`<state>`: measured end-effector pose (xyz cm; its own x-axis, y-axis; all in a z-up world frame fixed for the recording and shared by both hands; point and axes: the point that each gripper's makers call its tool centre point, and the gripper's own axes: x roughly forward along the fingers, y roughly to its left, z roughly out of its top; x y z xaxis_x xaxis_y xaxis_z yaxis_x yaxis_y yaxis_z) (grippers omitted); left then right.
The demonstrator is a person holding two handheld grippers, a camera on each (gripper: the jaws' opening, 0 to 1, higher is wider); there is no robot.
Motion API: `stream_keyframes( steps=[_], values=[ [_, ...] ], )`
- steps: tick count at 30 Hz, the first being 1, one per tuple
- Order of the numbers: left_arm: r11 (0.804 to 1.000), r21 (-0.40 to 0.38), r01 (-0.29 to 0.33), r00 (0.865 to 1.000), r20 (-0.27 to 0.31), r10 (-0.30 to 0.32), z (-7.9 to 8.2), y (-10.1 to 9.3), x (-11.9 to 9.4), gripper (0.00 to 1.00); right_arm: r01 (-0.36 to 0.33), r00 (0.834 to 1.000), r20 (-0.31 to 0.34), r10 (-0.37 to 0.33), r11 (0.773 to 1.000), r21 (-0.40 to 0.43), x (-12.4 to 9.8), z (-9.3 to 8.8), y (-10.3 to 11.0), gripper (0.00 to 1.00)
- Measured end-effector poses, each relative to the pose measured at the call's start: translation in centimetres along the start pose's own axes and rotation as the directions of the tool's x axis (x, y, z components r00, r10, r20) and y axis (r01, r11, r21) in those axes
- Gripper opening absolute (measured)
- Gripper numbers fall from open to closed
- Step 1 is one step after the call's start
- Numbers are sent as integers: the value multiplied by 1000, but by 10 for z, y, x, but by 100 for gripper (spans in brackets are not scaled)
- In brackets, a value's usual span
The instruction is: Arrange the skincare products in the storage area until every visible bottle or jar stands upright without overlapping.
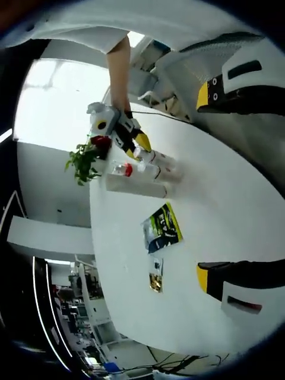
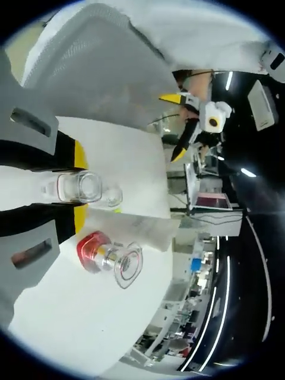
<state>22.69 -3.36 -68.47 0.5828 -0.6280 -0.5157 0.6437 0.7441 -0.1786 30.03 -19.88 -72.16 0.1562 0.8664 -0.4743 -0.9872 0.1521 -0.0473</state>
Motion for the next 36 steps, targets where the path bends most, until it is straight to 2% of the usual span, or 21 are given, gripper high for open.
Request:
stream_keyframes(
  steps=[6,15,36],
  values=[
    [1000,-3,-22,1000,-13,22,-2,10,-2,97,-19,1000,18,19,1000,8,8,-1,-3,18],
    [1000,-7,-26,999,-26,25,-4,14,3,97,-52,998,37,52,999,7,14,0,-9,18],
    [1000,-3,-9,999,-43,9,-7,13,10,96,-51,998,37,49,998,41,13,2,-9,20]
  ],
)
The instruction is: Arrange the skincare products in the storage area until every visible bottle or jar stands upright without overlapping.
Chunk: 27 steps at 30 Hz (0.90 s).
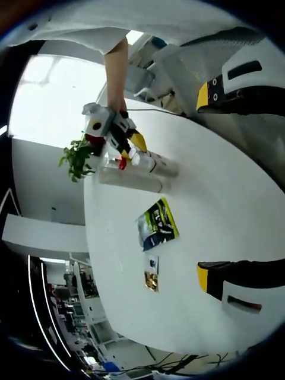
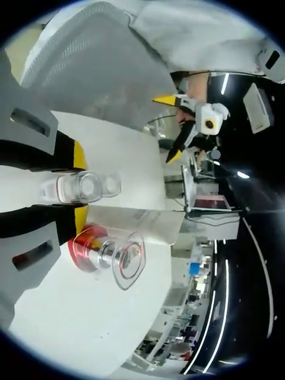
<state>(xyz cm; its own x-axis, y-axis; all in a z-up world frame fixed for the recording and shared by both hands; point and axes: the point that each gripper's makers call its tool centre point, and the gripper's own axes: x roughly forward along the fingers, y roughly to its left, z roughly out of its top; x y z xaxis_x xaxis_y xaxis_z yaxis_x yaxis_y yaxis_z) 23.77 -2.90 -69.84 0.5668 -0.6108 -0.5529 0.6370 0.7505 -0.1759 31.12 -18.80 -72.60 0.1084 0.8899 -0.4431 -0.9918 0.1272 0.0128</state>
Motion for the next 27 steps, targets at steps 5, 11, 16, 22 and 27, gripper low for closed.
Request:
stream_keyframes(
  steps=[5,11,16,22,27],
  values=[
    [1000,2,2,1000,-2,-2,0,-1,0,96,4,1000,-7,-3,1000,10,-1,-1,1,21],
    [1000,9,5,1000,-2,-5,2,-2,0,96,24,1000,-18,-23,1000,18,-5,-2,0,23],
    [1000,12,3,1000,2,-3,3,-2,-1,96,53,998,-24,-52,998,27,-13,-2,0,25],
    [1000,20,1,1000,2,-1,4,-1,-3,97,76,996,-53,-74,997,33,-20,-5,4,29],
    [1000,19,-4,1000,11,4,8,0,-6,96,108,993,-62,-105,993,53,-27,-5,6,34]
  ],
)
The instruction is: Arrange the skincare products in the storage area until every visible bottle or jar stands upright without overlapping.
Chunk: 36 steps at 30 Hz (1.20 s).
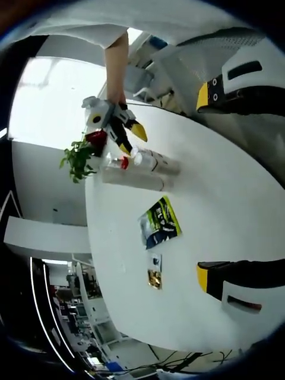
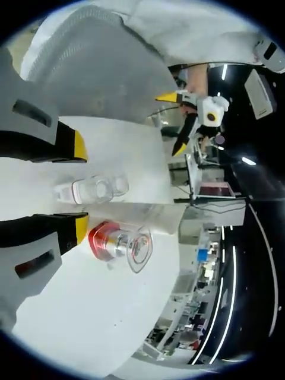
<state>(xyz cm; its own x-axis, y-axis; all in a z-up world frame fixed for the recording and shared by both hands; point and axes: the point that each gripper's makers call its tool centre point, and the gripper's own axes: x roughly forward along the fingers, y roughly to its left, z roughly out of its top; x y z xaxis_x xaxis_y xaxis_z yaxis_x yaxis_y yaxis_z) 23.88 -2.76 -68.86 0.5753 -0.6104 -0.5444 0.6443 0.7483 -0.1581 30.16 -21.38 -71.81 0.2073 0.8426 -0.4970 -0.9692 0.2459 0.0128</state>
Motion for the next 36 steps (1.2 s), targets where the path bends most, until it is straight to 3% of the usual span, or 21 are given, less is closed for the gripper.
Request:
stream_keyframes(
  steps=[17,36],
  values=[
    [998,-63,-25,999,27,27,1,12,-16,96,145,989,26,-148,986,82,-12,18,19,62],
    [992,-99,-75,995,63,81,-4,22,-50,97,222,967,82,-241,957,189,-16,41,49,85]
  ],
)
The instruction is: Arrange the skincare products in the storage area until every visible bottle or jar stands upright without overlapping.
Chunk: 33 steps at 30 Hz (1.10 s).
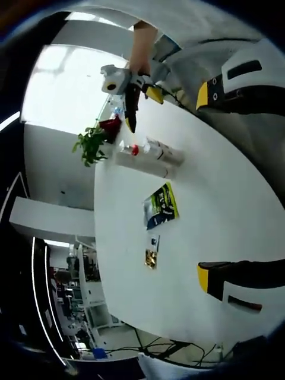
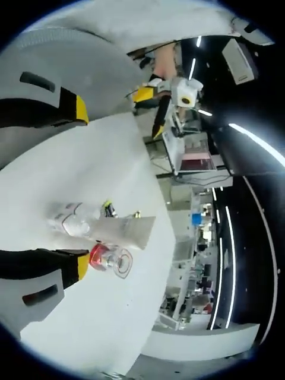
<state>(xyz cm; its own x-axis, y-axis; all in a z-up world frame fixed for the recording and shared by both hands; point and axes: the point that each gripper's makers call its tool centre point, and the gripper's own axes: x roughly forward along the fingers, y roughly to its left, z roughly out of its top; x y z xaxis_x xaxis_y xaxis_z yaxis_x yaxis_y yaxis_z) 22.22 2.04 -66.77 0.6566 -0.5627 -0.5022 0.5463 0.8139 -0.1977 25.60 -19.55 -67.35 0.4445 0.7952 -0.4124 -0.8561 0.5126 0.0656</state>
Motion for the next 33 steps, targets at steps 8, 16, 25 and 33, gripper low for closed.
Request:
stream_keyframes(
  steps=[8,16,25,33],
  values=[
    [999,30,-18,1000,-20,18,-10,1,-13,97,49,999,16,-50,997,63,-3,4,18,91],
    [999,26,-35,999,-20,36,-15,4,-25,98,101,994,38,-105,990,101,-9,10,25,94],
    [999,35,-38,999,-30,39,-24,8,-32,97,151,986,50,-160,977,148,-11,16,36,93],
    [999,39,-33,999,-32,34,-28,9,-37,96,175,978,78,-195,962,211,-12,22,39,92]
  ],
)
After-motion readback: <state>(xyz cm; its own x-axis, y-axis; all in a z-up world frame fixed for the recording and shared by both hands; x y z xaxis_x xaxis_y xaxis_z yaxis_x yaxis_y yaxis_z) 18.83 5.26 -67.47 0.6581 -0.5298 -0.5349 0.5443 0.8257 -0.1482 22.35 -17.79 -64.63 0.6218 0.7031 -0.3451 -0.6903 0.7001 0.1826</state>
